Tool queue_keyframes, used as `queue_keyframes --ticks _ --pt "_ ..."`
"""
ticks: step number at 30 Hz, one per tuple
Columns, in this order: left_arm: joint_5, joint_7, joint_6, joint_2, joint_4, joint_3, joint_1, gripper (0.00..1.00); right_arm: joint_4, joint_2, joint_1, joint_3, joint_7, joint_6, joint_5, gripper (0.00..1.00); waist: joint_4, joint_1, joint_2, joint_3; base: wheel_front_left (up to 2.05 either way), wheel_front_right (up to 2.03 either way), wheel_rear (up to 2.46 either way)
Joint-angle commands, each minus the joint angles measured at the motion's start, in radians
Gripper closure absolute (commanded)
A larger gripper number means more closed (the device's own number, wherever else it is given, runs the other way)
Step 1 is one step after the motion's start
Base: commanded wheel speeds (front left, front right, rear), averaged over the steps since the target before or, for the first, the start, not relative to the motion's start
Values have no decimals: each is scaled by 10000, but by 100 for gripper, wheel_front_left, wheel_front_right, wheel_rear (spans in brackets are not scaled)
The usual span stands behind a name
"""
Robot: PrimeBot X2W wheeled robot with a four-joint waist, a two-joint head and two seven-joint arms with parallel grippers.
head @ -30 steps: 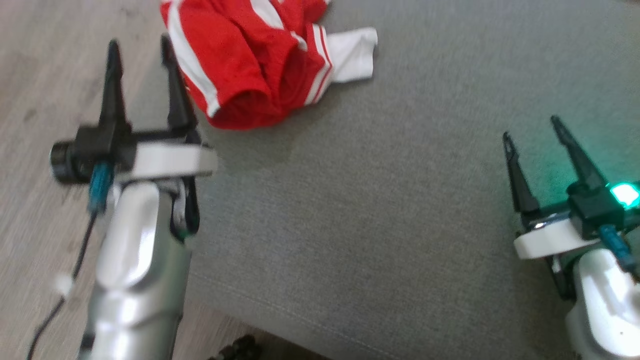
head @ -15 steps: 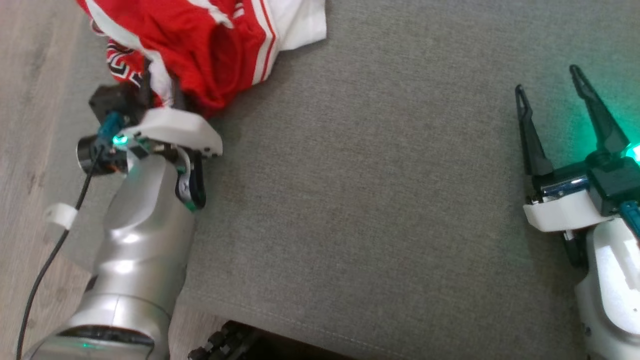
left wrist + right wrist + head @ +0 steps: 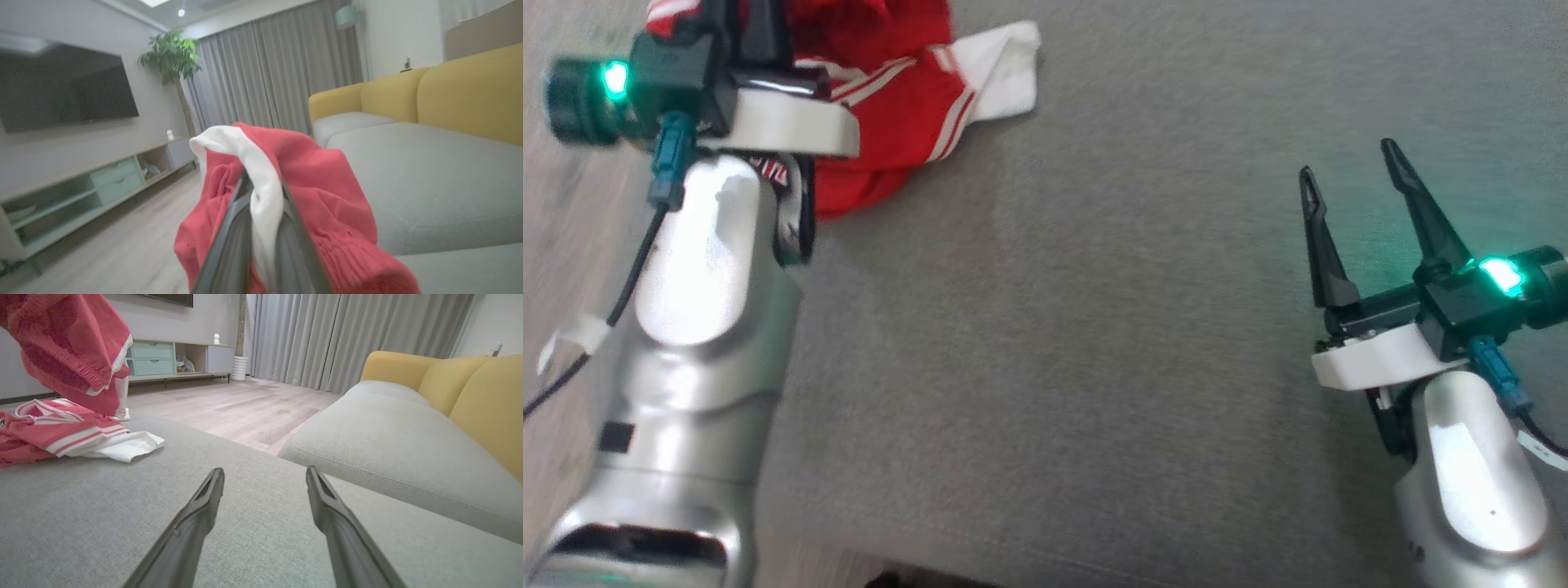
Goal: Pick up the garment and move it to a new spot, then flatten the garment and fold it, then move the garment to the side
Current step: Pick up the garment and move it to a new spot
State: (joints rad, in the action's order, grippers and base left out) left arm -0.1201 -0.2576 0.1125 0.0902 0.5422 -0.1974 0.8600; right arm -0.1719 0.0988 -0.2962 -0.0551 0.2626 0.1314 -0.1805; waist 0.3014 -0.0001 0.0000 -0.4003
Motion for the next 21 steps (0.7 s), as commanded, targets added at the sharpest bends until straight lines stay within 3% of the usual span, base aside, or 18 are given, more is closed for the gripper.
queue_keyframes --ticks 1,7,17,21 --pt "323 -42 -142 558 -718 2 670 100 273 -199 73 -246 -8 -7 133 0 -794 1 0 820 0 0 0" --pt "1156 -41 -729 875 -1474 -991 1376 100 204 -473 225 -241 -8 -7 727 0 -2430 1 0 1892 0 0 0" --pt "208 481 -1798 98 -1796 -1686 1710 100 615 -484 403 -496 -8 -7 1979 0 -5427 1 0 2246 0 0 0" --pt "-17 483 -1931 -71 -1554 -2055 1310 100 711 -484 481 -522 -8 -7 2139 0 -6068 1 0 2024 0 0 0"
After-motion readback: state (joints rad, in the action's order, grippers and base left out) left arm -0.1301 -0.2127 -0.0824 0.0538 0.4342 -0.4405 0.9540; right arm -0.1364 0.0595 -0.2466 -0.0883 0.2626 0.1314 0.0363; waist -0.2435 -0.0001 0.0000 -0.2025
